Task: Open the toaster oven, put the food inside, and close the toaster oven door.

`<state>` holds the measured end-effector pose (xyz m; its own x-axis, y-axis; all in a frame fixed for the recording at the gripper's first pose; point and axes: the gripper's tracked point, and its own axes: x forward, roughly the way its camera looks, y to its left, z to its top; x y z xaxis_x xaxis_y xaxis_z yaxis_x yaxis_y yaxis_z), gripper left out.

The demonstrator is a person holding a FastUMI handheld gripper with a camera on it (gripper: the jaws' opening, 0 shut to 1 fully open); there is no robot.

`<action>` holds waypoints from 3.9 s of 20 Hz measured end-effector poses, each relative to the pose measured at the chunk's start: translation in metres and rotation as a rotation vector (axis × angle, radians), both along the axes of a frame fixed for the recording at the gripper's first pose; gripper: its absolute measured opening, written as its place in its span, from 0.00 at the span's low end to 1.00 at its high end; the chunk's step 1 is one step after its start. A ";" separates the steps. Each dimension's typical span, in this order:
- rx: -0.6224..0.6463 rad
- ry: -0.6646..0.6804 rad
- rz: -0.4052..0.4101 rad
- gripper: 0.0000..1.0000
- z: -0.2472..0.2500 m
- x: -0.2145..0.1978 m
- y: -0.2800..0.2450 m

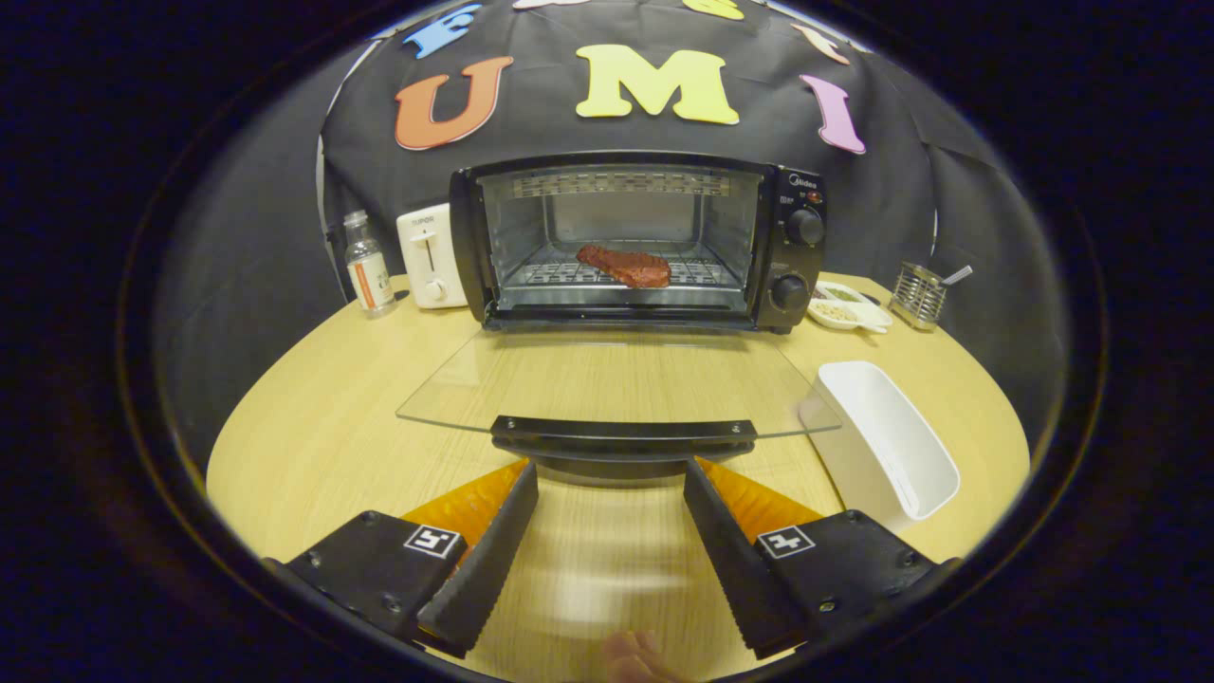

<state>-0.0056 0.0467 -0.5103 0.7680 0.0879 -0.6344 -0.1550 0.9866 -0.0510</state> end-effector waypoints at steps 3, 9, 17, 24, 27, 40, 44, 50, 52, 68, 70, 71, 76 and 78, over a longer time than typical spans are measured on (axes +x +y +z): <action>0.003 -0.027 -0.007 0.99 0.007 0.002 0.001; 0.017 -0.040 -0.034 0.98 0.015 0.005 0.002; 0.019 -0.112 -0.039 0.98 0.043 0.012 0.004; -0.002 -0.263 -0.002 1.00 0.099 0.035 0.011; -0.028 -0.305 0.025 1.00 0.118 0.048 0.016; -0.061 -0.304 0.020 1.00 0.166 0.111 0.031; -0.054 -0.303 0.019 1.00 0.169 0.133 0.037; -0.030 -0.346 0.000 1.00 0.206 0.149 0.025; 0.003 -0.372 0.000 1.00 0.229 0.138 0.020; 0.072 -0.681 -0.005 1.00 0.444 -0.063 -0.049; 0.081 -0.720 -0.007 1.00 0.449 -0.096 -0.063; 0.072 -0.728 0.002 1.00 0.449 -0.113 -0.068; -0.055 -0.810 0.009 1.00 0.437 -0.163 -0.085; -0.040 -0.792 0.049 1.00 0.428 -0.169 -0.067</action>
<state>-0.1747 -0.0207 -0.0826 0.9879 0.1223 0.0953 -0.1013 0.9746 -0.1997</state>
